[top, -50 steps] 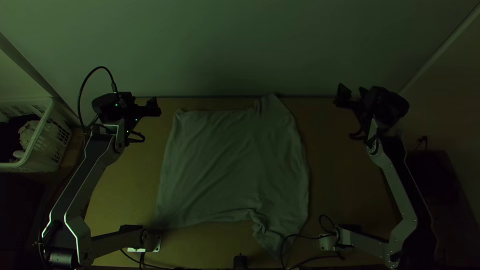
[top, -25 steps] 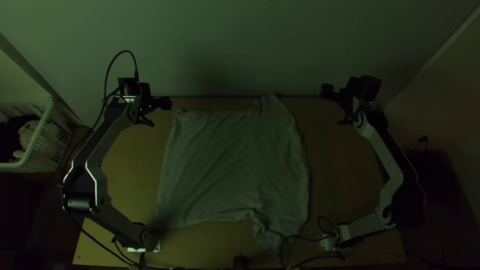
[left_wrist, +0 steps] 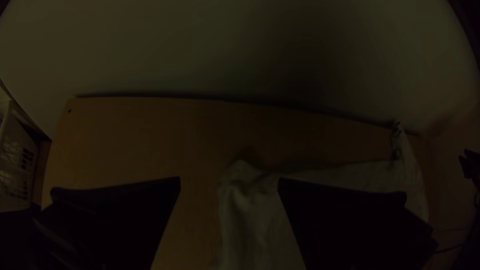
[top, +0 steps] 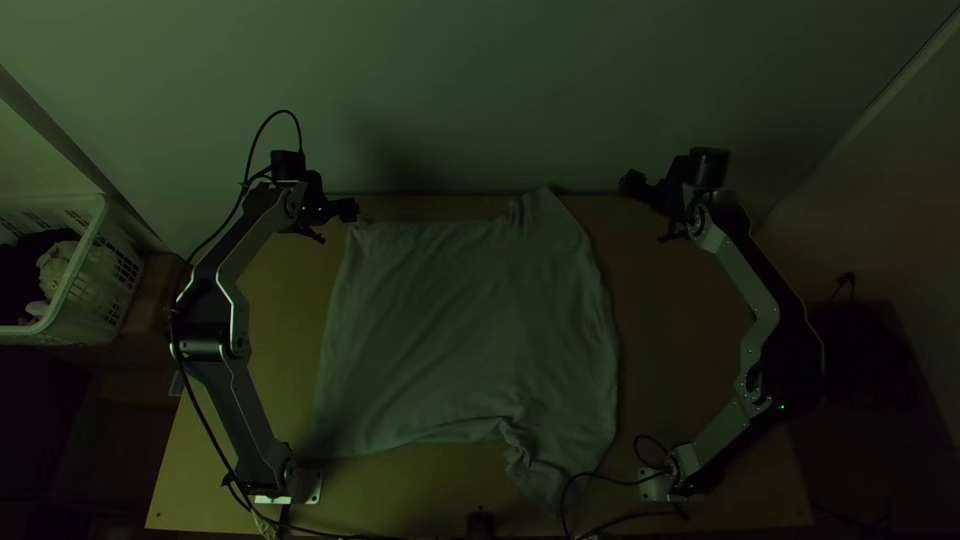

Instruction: Fold the t-shirt

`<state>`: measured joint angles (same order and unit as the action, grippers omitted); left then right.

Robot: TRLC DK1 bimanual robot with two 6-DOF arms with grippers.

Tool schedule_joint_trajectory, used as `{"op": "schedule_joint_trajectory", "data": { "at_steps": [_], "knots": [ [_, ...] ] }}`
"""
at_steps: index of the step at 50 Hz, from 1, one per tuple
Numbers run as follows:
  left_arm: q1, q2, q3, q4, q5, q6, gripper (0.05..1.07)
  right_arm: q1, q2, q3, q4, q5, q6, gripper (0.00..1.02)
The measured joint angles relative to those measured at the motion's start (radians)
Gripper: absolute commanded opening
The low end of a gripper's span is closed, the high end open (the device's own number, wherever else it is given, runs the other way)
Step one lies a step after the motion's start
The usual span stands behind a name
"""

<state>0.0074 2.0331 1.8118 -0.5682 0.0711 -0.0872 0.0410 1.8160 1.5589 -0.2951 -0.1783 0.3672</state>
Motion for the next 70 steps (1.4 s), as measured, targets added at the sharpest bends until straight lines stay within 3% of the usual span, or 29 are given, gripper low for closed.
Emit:
{"op": "schedule_joint_trajectory", "data": {
  "at_steps": [11,19,24,46,48,54,55,58,63,70],
  "knots": [
    [0.002,0.103,0.093,-0.026,0.0,-0.003,0.95,0.007,0.122,0.12,-0.14,-0.029,0.025,0.97],
    [0.001,0.164,0.161,-0.046,0.0,-0.003,0.95,0.007,0.173,0.143,-0.153,-0.032,0.026,0.9],
    [-0.002,0.2,0.192,-0.053,-0.004,0.001,0.84,0.01,0.187,0.151,-0.155,-0.032,0.027,0.89],
    [-0.002,0.259,0.24,-0.131,-0.004,0.028,0.83,0.036,0.223,0.178,-0.156,-0.032,0.045,0.89],
    [-0.003,0.259,0.241,-0.134,-0.004,0.036,0.71,0.038,0.229,0.18,-0.158,-0.032,0.049,0.89],
    [-0.008,0.261,0.241,-0.142,-0.004,0.051,0.11,0.047,0.269,0.235,-0.216,-0.032,0.056,0.89],
    [-0.01,0.261,0.241,-0.142,-0.004,0.051,0.07,0.049,0.277,0.247,-0.226,-0.031,0.057,0.89],
    [-0.014,0.261,0.241,-0.142,-0.004,0.051,0.08,0.051,0.298,0.277,-0.25,-0.031,0.06,0.87],
    [-0.019,0.261,0.241,-0.142,-0.004,0.051,0.08,0.057,0.324,0.297,-0.269,-0.028,0.06,0.75],
    [-0.021,0.261,0.241,-0.142,-0.004,0.051,0.08,0.062,0.367,0.327,-0.278,-0.023,0.06,0.71]
  ]
}}
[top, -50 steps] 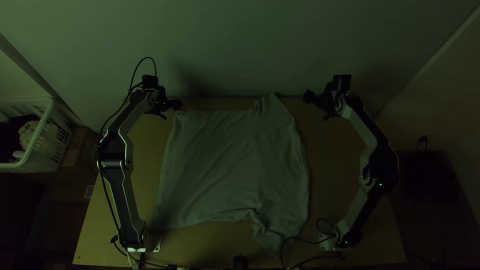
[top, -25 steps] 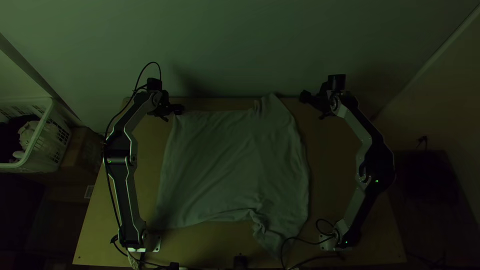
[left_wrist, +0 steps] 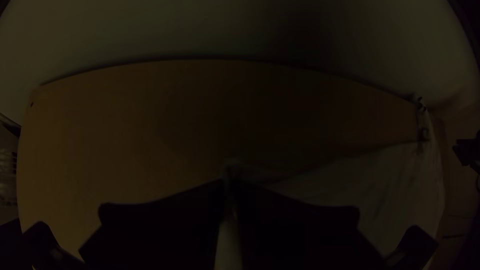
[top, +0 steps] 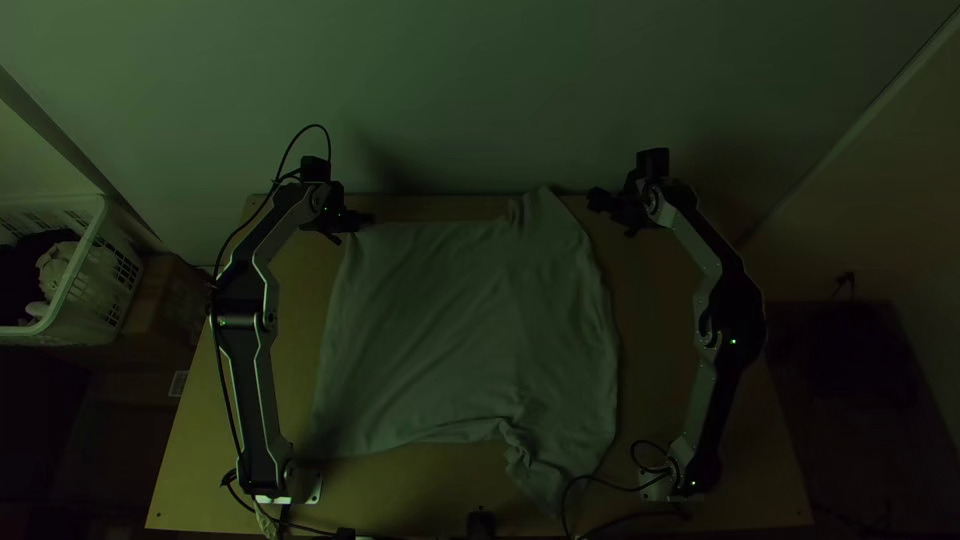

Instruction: Fold the t-shirt

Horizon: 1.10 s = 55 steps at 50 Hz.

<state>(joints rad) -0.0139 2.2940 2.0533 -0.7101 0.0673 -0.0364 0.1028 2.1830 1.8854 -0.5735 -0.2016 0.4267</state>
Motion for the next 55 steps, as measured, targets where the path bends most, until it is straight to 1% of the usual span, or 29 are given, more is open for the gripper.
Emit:
{"op": "schedule_joint_trajectory", "data": {
  "at_steps": [1,3,25,30,34,36,40,50,55],
  "knots": [
    [0.0,0.0,0.0,0.0,0.0,0.0,0.08,0.0,0.006,0.005,-0.002,0.003,0.0,0.68],
    [0.002,0.0,0.0,0.0,0.0,0.0,0.08,0.001,0.019,0.012,-0.006,0.003,0.0,0.67],
    [0.003,0.0,0.0,-0.004,0.0,-0.001,0.08,0.06,0.202,0.178,-0.091,0.023,-0.011,0.66],
    [0.003,0.0,0.0,-0.007,0.0,-0.001,0.08,0.07,0.219,0.212,-0.105,0.029,-0.011,0.43],
    [0.003,-0.001,0.0,-0.007,0.0,-0.001,0.08,0.076,0.226,0.219,-0.11,0.029,-0.012,0.31],
    [0.003,-0.002,0.0,-0.008,0.0,-0.001,0.08,0.08,0.228,0.219,-0.113,0.029,-0.012,0.24],
    [0.004,-0.004,0.0,-0.011,0.0,-0.001,0.08,0.08,0.23,0.219,-0.121,0.03,-0.016,0.03],
    [0.01,-0.014,0.0,-0.016,0.0,-0.001,0.08,0.08,0.23,0.219,-0.145,0.035,-0.038,0.02],
    [0.011,-0.023,0.0,-0.018,0.0,-0.002,0.08,0.078,0.229,0.219,-0.147,0.049,-0.039,0.02]
  ]
}}
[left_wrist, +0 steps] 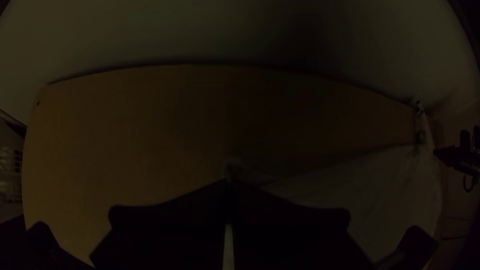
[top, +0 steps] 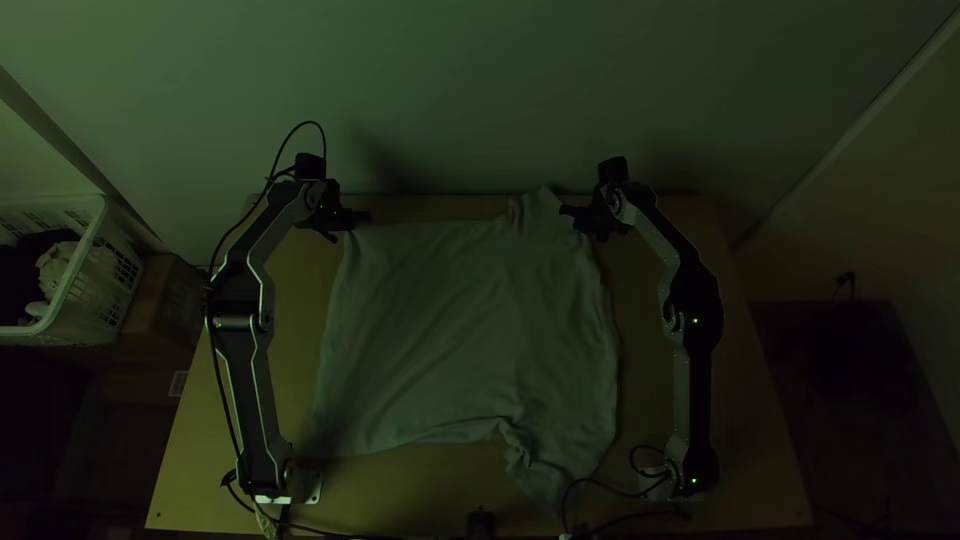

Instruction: Fold the t-shirt

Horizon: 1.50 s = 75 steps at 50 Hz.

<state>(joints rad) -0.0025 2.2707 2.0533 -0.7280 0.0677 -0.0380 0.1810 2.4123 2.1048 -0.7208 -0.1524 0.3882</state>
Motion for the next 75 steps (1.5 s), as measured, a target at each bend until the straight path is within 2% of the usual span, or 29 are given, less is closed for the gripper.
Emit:
{"op": "schedule_joint_trajectory", "data": {
  "at_steps": [17,25,41,58,75],
  "knots": [
    [0.033,-0.015,0.0,-0.008,0.005,-0.008,0.08,-0.039,-0.042,-0.003,-0.025,0.021,-0.019,0.02],
    [0.039,-0.031,0.0,-0.009,0.011,-0.008,0.08,-0.04,-0.061,-0.004,-0.027,0.048,-0.024,0.02],
    [0.037,-0.125,-0.048,-0.01,0.019,-0.008,0.08,-0.037,-0.147,-0.055,-0.045,0.058,-0.026,0.02],
    [0.037,-0.254,-0.256,0.05,0.019,-0.008,0.08,-0.018,-0.296,-0.242,-0.044,0.063,-0.03,0.02],
    [0.037,-0.441,-0.496,0.121,0.019,-0.006,0.08,0.005,-0.499,-0.529,0.009,0.069,-0.045,0.02]
  ]
}}
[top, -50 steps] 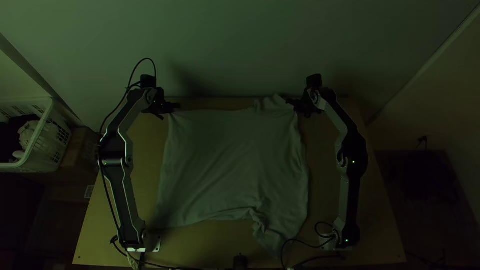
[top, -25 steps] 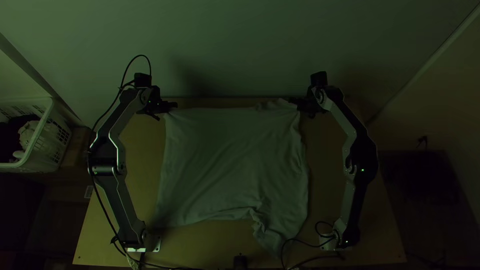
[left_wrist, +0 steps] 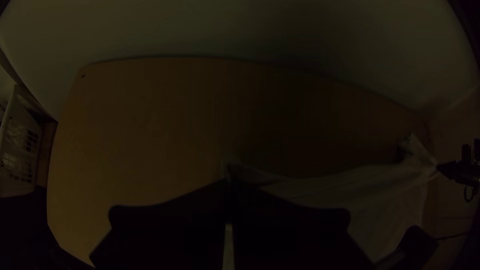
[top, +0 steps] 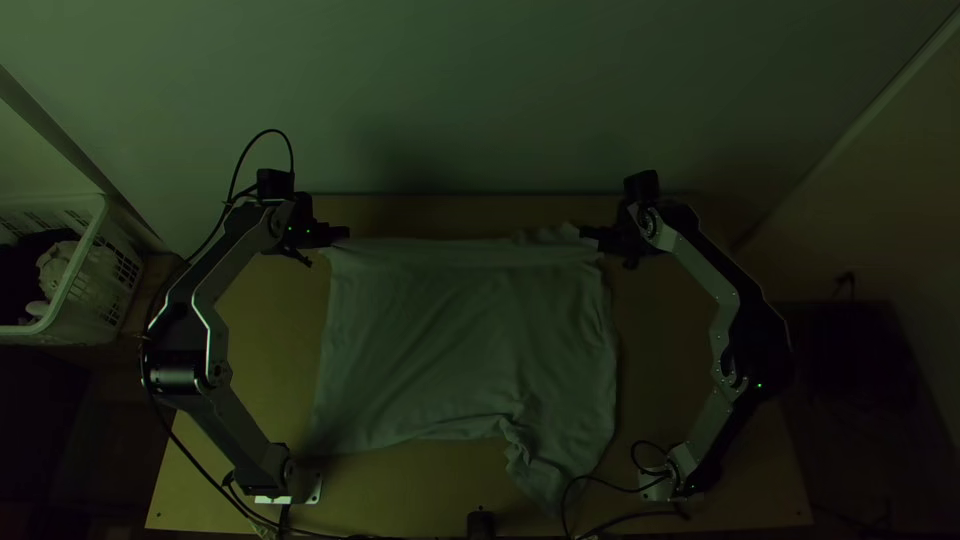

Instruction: Fold the t-shirt

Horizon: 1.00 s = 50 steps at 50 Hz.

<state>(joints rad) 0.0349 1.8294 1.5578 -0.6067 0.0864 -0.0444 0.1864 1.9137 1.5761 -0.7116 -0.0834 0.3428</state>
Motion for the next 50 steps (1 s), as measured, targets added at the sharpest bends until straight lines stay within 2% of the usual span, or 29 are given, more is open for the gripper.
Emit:
{"op": "schedule_joint_trajectory", "data": {
  "at_steps": [21,32,44,46,50],
  "knots": [
    [0.003,-0.234,-0.304,0.067,0.001,0.016,0.08,0.063,-0.251,-0.315,0.071,0.016,-0.003,0.02],
    [0.008,-0.322,-0.424,0.082,0.001,0.019,0.08,0.082,-0.291,-0.434,0.11,0.042,-0.011,0.02],
    [0.008,-0.365,-0.507,0.104,0.003,0.019,0.08,0.081,-0.34,-0.516,0.156,0.042,-0.016,0.02],
    [0.008,-0.365,-0.525,0.12,0.004,0.019,0.11,0.081,-0.349,-0.527,0.162,0.042,-0.019,0.03],
    [0.008,-0.365,-0.56,0.146,0.003,0.019,0.36,0.08,-0.357,-0.546,0.167,0.042,-0.027,0.14]
  ]
}}
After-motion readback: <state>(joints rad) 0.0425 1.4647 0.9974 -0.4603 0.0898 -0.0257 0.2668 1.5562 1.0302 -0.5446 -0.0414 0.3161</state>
